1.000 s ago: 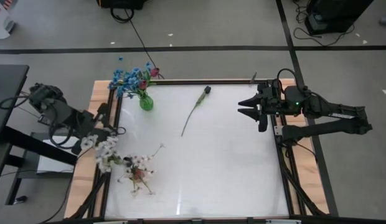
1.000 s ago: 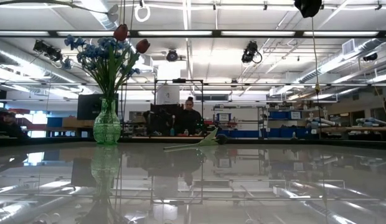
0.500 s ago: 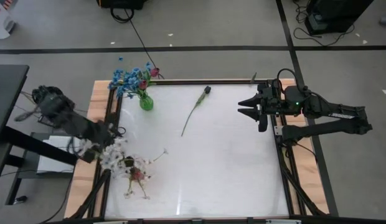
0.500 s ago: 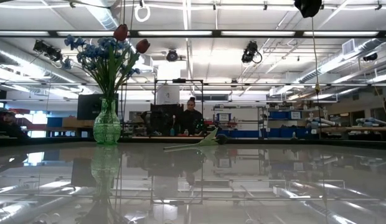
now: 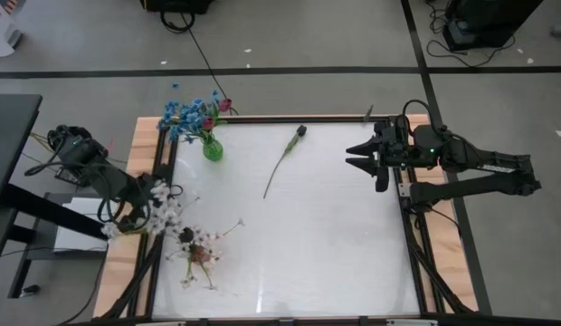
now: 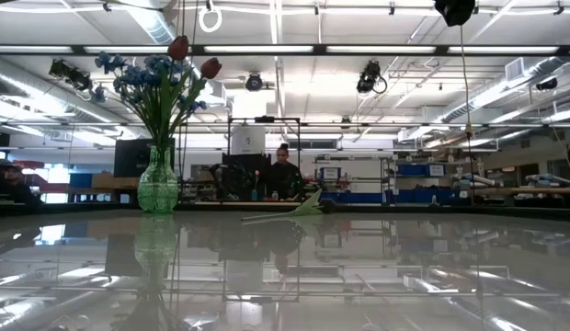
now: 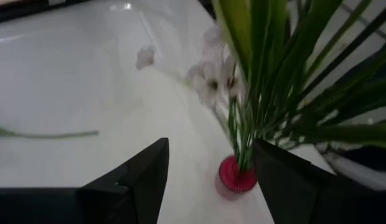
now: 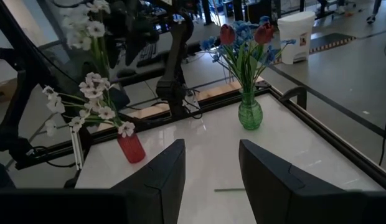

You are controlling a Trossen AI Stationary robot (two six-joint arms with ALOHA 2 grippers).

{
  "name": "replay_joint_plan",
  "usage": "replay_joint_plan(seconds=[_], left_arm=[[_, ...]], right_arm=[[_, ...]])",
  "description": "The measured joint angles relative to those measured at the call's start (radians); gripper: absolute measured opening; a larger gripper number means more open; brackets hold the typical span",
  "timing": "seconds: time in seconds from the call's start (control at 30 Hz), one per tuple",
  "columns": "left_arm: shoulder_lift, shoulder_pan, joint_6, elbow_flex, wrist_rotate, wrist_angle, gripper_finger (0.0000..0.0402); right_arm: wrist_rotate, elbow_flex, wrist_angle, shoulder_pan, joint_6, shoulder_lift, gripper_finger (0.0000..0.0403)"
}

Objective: Sort flowers into vase by color
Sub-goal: Put the white flower into the red vase

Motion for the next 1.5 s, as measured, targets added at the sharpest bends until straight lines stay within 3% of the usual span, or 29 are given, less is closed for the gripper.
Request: replay_joint_plan(seconds=[0.2,0.4,0.53,0.77,0.9,1.5], left_arm=[[-0.037,-0.002,-0.074,-0.031,0.000,-0.038,0.0234],[-0.047,-0.044,-0.119,-0.101,0.114,0.081,0.0233],[-0.047,-0.083,-0.128,-0.105,0.136,0.081,0.0233],[-0.046,-0.126,-0.173,-0.105,0.023,0.096,0.0233],[-0.039,-0.130,-0.189,-0.105,0.014,0.106,0.0228],[0.008,-0.174,-0.216,-0.105,0.007,0.123,0.0024]], right_arm=[[0.000,0.000,0.000,0.000,0.000,0.000,0.0159],[0.000,0.000,0.000,0.000,0.000,0.000,0.0159],[0.000,0.000,0.000,0.000,0.000,0.000,0.0159],[0.000,0.000,0.000,0.000,0.000,0.000,0.0159],[0.000,0.000,0.000,0.000,0.000,0.000,0.0159],[0.000,0.000,0.000,0.000,0.000,0.000,0.0159]])
